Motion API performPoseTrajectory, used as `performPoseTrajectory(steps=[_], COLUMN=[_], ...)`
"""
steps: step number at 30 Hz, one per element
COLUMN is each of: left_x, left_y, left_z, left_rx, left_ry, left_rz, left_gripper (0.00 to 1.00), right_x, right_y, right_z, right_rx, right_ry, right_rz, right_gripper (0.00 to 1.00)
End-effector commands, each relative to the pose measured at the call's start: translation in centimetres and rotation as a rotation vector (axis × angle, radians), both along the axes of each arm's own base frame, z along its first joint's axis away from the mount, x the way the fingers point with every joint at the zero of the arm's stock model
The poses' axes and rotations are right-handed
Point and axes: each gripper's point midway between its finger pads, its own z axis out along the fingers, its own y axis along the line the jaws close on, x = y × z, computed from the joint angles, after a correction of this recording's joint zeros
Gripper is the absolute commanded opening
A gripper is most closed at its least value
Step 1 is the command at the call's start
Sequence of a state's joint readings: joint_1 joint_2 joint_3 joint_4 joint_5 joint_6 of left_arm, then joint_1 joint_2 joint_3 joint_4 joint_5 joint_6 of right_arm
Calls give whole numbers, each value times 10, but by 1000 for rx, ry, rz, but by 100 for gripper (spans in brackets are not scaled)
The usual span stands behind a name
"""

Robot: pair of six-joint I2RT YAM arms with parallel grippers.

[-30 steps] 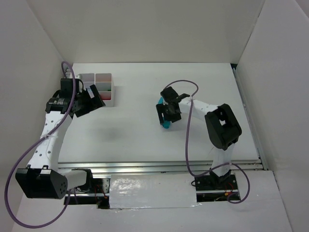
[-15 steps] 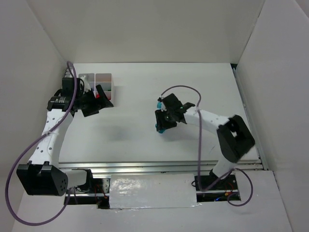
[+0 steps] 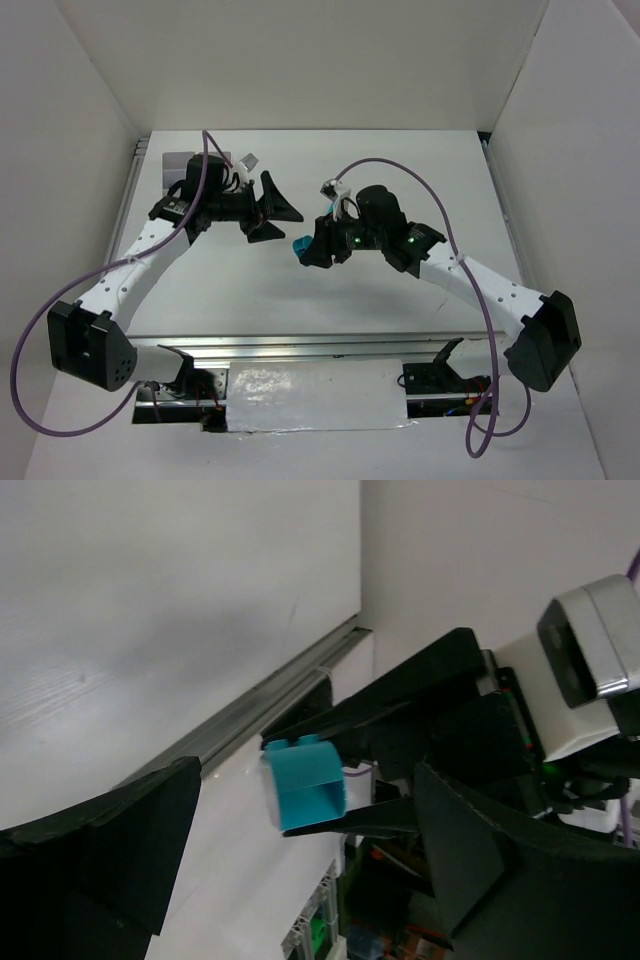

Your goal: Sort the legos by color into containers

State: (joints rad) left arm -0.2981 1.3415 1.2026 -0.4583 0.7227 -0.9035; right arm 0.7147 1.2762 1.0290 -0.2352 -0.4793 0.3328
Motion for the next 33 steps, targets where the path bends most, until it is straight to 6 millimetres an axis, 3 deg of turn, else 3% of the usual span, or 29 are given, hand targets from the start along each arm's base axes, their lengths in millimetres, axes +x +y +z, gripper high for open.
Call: performPoseTrajectory(steps=[1,8,12,14,16,17,19,21,22,23,26,27,30,33], left_x=[-5,-18,-23,-23,-21,-19,-16,-11,-4,2,33,49,73,100], left_y=[-21,-40,-44,-46,-43,-42,-36,-33,-29,-26,13,41,104,200], left_z=[27,15,7,4,-1,1,-7,-1,-1,5,2,-3,-20,-33], left_rx=[-137,-93,-56,-36,5,21,82,106,135,151,282,317,392,488], left_ry=[12,31,33,19,27,-2,10,-29,-54,-94,-123,-100,-34,17], left_rz=[-42,-94,-113,-129,-118,-123,-101,-89,-52,-28,142,234,428,727], left_gripper=[100,90,59,49,23,1,0,0,0,0,0,0,0,0], right_x=[3,11,21,26,32,34,35,34,32,30,27,27,21,15], right_y=[12,13,10,9,6,5,4,6,4,4,-3,-7,-20,-31], right_z=[34,42,40,40,36,34,31,32,32,32,31,31,29,24], right_rx=[67,55,27,10,-20,-31,-45,-32,-21,-12,6,11,21,9], right_ry=[-54,-86,-97,-99,-95,-92,-86,-83,-79,-78,-75,-74,-67,-66], right_rz=[43,23,-23,-51,-79,-90,-99,-92,-92,-96,-120,-127,-140,-165], right_gripper=[20,21,21,21,22,22,25,39,97,100,100,100,100,100])
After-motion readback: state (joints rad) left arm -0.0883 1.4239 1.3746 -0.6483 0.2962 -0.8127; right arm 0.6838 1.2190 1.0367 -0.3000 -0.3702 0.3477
